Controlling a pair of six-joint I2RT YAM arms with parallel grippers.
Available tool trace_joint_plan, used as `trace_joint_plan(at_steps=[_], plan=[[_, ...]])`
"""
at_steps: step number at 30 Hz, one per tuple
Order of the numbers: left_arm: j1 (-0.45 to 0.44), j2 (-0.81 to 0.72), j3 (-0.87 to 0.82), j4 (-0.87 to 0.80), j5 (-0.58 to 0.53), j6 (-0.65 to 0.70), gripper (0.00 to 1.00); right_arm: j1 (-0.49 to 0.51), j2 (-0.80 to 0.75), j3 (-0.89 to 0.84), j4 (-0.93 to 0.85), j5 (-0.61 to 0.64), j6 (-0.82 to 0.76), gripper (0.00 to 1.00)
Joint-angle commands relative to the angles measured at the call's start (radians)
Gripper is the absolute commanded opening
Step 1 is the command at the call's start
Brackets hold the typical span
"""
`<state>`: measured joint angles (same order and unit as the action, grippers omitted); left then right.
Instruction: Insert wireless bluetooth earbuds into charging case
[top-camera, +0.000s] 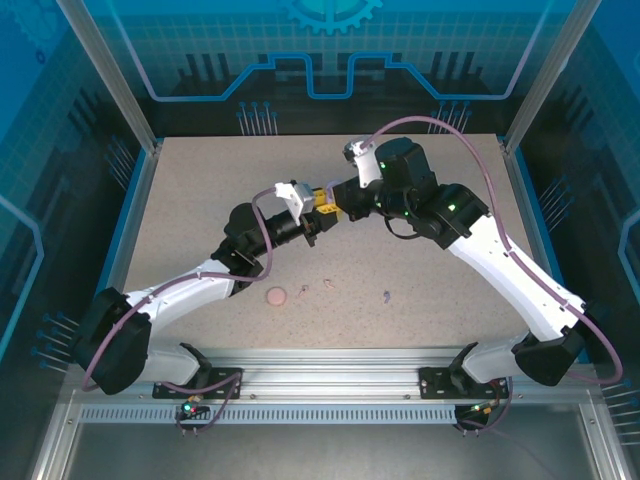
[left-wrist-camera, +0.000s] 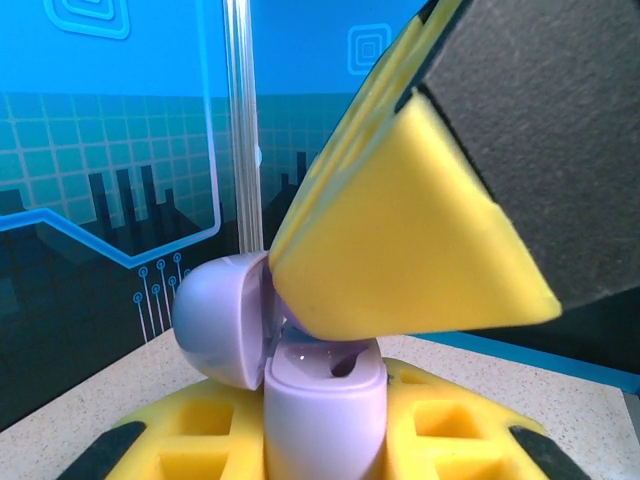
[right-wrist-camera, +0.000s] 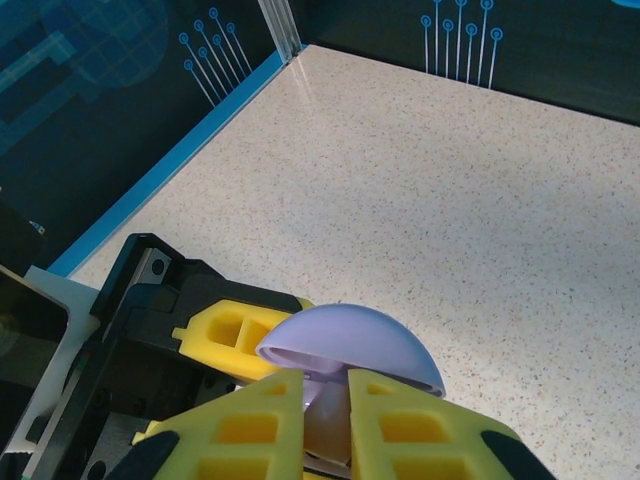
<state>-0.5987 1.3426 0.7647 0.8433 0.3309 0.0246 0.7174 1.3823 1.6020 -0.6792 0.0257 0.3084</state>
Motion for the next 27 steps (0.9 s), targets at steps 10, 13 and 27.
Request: trace_joint_plan(at_steps=[10, 13, 27], plan=[[0.002, -0.009, 0.036, 0.035, -0.003, 0.001, 0.0, -0.071, -0.079, 0.046, -0.03, 0.009, 0.071, 0.58], [0.001, -0.01, 0.033, 0.034, -0.003, 0.003, 0.0, -0.091, -0.087, 0.051, -0.039, 0.002, 0.086, 0.61], [0.001, -0.011, 0.039, 0.027, -0.004, 0.011, 0.0, -0.087, -0.017, 0.08, -0.104, -0.099, 0.072, 0.69]])
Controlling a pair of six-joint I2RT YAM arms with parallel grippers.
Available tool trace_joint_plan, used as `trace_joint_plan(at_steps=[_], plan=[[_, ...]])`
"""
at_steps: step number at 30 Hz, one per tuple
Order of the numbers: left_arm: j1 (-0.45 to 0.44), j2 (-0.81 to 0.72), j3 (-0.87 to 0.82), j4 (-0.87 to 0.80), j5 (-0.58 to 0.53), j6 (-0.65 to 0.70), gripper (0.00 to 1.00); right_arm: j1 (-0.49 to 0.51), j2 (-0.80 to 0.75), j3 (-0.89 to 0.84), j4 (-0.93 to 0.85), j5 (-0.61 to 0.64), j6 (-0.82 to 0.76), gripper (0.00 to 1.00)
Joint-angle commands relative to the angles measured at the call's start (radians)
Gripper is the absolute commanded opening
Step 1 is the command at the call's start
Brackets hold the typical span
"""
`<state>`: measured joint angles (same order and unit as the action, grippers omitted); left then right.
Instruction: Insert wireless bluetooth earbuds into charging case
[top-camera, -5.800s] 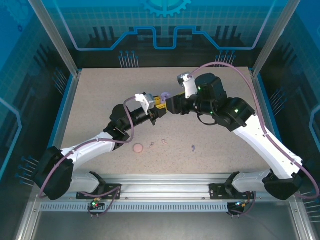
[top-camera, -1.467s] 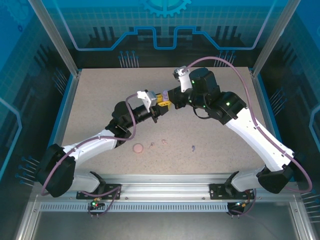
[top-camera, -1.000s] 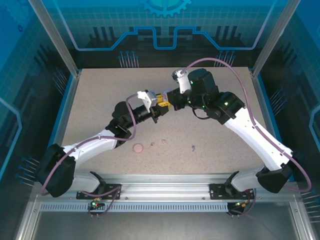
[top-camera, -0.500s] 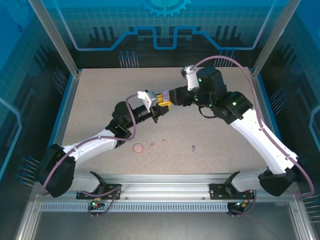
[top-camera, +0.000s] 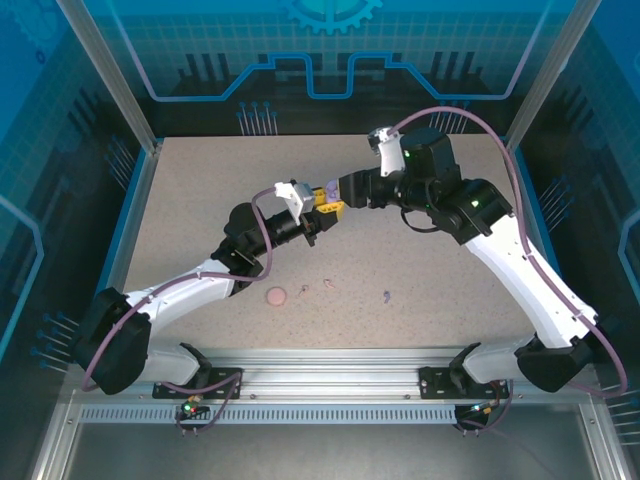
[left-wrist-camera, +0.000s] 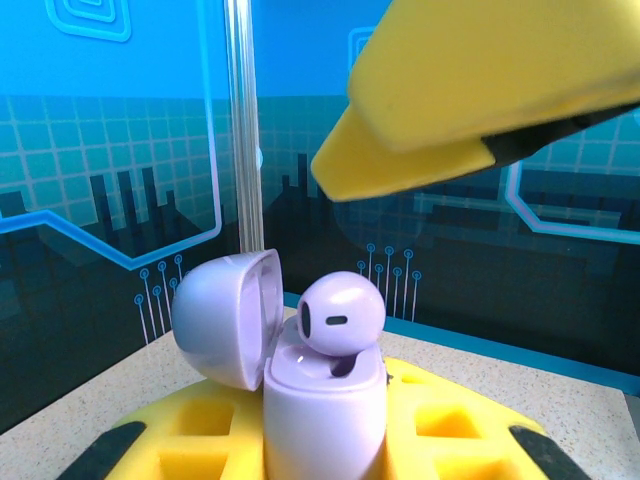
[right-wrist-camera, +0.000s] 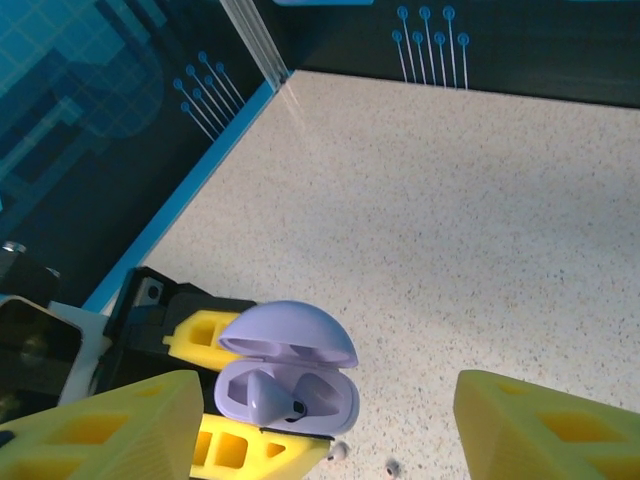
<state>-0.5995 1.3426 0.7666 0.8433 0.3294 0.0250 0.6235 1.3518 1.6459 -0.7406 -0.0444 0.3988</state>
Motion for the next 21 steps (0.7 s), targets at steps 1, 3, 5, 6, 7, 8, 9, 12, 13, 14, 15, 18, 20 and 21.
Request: trace_joint_plan(at_steps=[1, 3, 5, 6, 7, 8, 9, 12, 13, 14, 15, 18, 20, 21], plan=[[0.003, -0.011, 0.04, 0.025, -0.003, 0.012, 0.0, 0.007, 0.019, 0.036, -0.049, -0.029, -0.021, 0.7], [0.002, -0.011, 0.04, 0.026, -0.001, 0.013, 0.0, 0.008, 0.027, 0.036, -0.055, -0.032, -0.025, 0.7], [0.003, -0.012, 0.042, 0.025, -0.001, 0.015, 0.0, 0.008, 0.036, 0.035, -0.056, -0.032, -0.029, 0.7], [0.003, -0.013, 0.043, 0.023, -0.001, 0.015, 0.0, 0.009, 0.039, 0.033, -0.056, -0.032, -0.029, 0.7], [0.003, -0.013, 0.042, 0.022, -0.001, 0.015, 0.0, 0.011, 0.044, 0.033, -0.056, -0.032, -0.031, 0.7], [0.002, -0.014, 0.043, 0.021, 0.0, 0.015, 0.0, 0.01, 0.047, 0.033, -0.055, -0.032, -0.031, 0.7], [0.002, -0.015, 0.044, 0.019, 0.001, 0.016, 0.0, 0.01, 0.051, 0.035, -0.054, -0.033, -0.033, 0.7], [0.003, -0.017, 0.044, 0.018, -0.001, 0.016, 0.0, 0.01, 0.062, 0.04, -0.054, -0.029, -0.033, 0.7], [0.002, -0.017, 0.043, 0.017, 0.0, 0.017, 0.0, 0.009, 0.065, 0.04, -0.055, -0.022, -0.031, 0.7], [0.002, -0.017, 0.043, 0.018, 0.0, 0.016, 0.0, 0.008, 0.066, 0.04, -0.055, -0.015, -0.031, 0.7], [0.002, -0.017, 0.044, 0.019, 0.0, 0.016, 0.0, 0.007, 0.066, 0.041, -0.055, -0.003, -0.029, 0.7], [0.002, -0.017, 0.044, 0.017, 0.001, 0.014, 0.0, -0.01, 0.06, 0.033, -0.06, 0.034, 0.0, 0.69], [0.002, -0.017, 0.043, 0.02, 0.0, 0.013, 0.0, -0.029, 0.053, 0.021, -0.062, 0.044, 0.026, 0.68], [0.003, -0.017, 0.043, 0.02, 0.0, 0.014, 0.0, -0.038, 0.048, 0.014, -0.06, 0.04, 0.035, 0.68]])
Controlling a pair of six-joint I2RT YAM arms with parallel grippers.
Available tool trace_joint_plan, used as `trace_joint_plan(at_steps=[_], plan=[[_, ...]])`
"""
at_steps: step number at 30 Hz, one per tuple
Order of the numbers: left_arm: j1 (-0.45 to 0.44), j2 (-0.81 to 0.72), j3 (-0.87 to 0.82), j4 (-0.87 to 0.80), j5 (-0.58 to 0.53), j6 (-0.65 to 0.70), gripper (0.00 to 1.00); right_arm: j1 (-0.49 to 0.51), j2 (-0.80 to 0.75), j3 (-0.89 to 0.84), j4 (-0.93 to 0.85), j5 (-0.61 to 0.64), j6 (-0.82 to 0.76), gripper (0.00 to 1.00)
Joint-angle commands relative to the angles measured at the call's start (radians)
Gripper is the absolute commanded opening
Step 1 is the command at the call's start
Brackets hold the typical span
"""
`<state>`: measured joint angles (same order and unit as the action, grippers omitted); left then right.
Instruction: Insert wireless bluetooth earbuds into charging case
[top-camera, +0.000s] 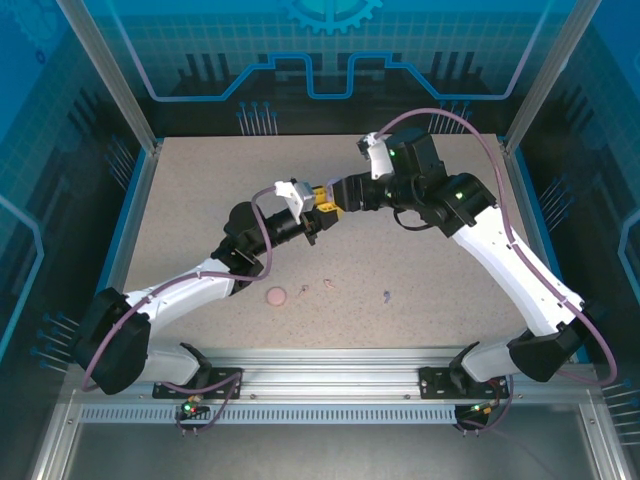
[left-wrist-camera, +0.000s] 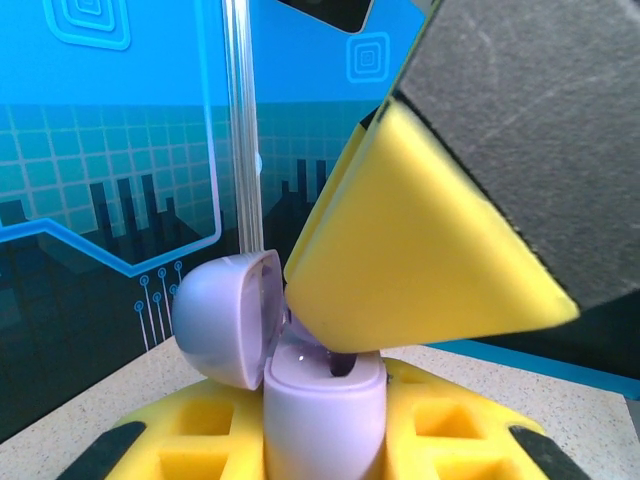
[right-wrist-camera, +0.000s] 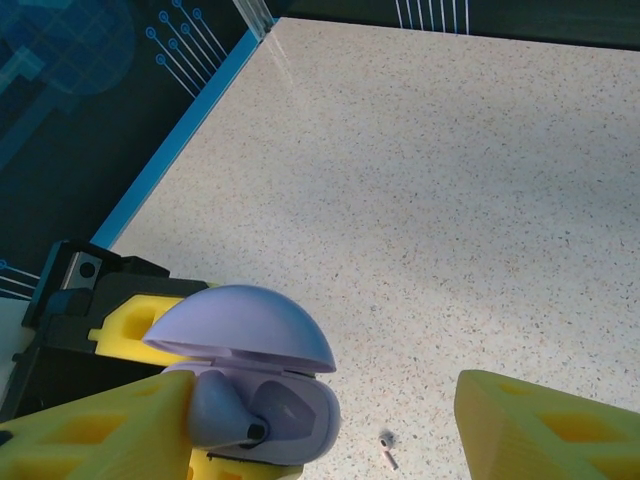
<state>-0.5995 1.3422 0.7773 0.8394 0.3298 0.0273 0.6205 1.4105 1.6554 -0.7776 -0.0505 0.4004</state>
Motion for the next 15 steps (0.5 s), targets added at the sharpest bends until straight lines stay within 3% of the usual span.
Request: trace_joint_plan(at_steps=[1, 15], plan=[[0.003, -0.017, 0.033, 0.024, 0.0, 0.012, 0.0, -0.039, -0.017, -0.002, -0.023, 0.05, 0.041, 0.67], [0.003, -0.015, 0.029, 0.03, -0.004, 0.014, 0.0, -0.059, -0.052, -0.021, -0.029, 0.031, 0.077, 0.67]])
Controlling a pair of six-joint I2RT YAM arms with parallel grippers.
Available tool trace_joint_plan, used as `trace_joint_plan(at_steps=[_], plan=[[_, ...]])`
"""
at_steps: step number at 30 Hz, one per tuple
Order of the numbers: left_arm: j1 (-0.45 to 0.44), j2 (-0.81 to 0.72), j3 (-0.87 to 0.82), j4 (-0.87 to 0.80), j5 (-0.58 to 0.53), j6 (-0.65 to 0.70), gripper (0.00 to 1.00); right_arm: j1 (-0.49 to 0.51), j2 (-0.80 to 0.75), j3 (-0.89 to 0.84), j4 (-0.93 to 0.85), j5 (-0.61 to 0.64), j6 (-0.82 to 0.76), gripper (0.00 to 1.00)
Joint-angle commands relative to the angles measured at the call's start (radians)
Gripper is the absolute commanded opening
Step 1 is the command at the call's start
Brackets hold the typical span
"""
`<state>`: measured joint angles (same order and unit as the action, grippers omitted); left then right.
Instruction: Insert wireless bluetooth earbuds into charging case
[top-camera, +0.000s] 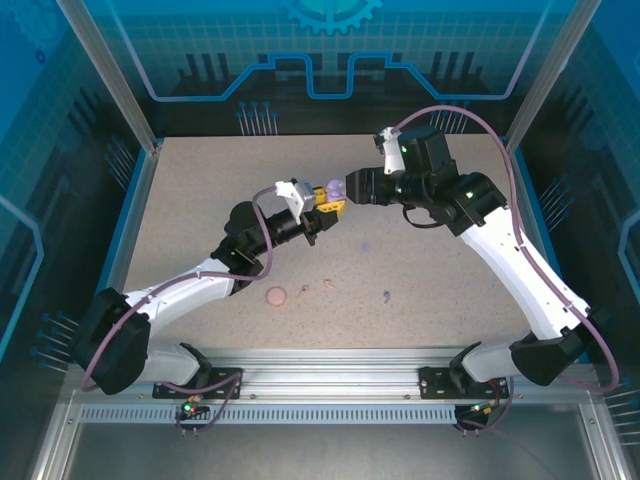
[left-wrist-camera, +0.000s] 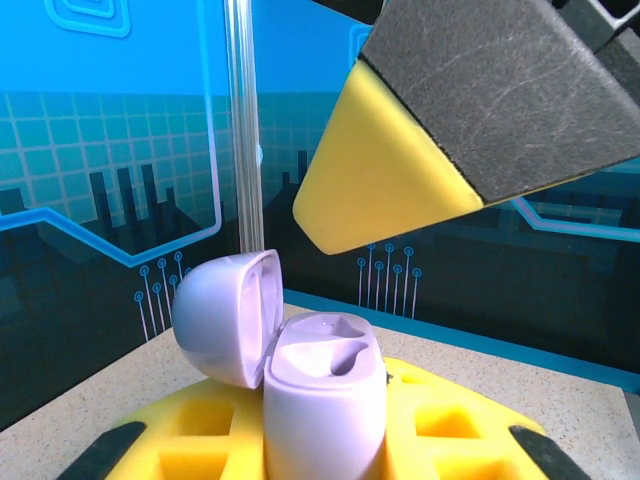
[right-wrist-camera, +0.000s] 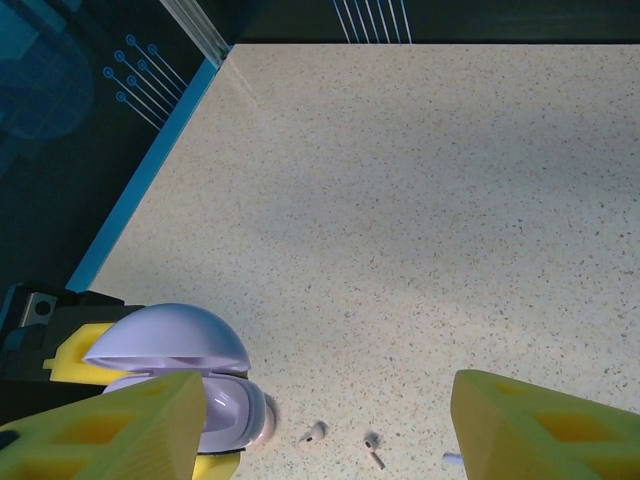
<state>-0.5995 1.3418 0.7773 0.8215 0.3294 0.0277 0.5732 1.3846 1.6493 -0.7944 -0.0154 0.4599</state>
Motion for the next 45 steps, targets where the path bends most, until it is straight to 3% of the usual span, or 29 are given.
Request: trace_joint_plan(at_steps=[1, 15, 25, 35, 45], plan=[[0.003, -0.014, 0.029, 0.048, -0.007, 0.014, 0.0, -0.012, -0.029, -0.021, -0.008, -0.001, 0.018, 0.67], [0.002, -0.034, -0.006, 0.05, -0.109, 0.008, 0.0, -0.152, -0.098, -0.291, 0.057, 0.015, 0.139, 0.67], [0.007, -0.122, -0.095, 0.013, -0.295, -0.031, 0.0, -0.139, 0.012, -0.48, 0.115, 0.005, 0.177, 0.63], [0.012, -0.19, -0.168, -0.041, -0.279, -0.108, 0.0, -0.097, 0.013, -0.646, 0.05, 0.089, 0.224, 0.57], [0.011, -0.19, -0.17, -0.052, -0.207, -0.118, 0.0, 0.019, 0.058, -0.743, 0.036, 0.114, 0.249, 0.51]])
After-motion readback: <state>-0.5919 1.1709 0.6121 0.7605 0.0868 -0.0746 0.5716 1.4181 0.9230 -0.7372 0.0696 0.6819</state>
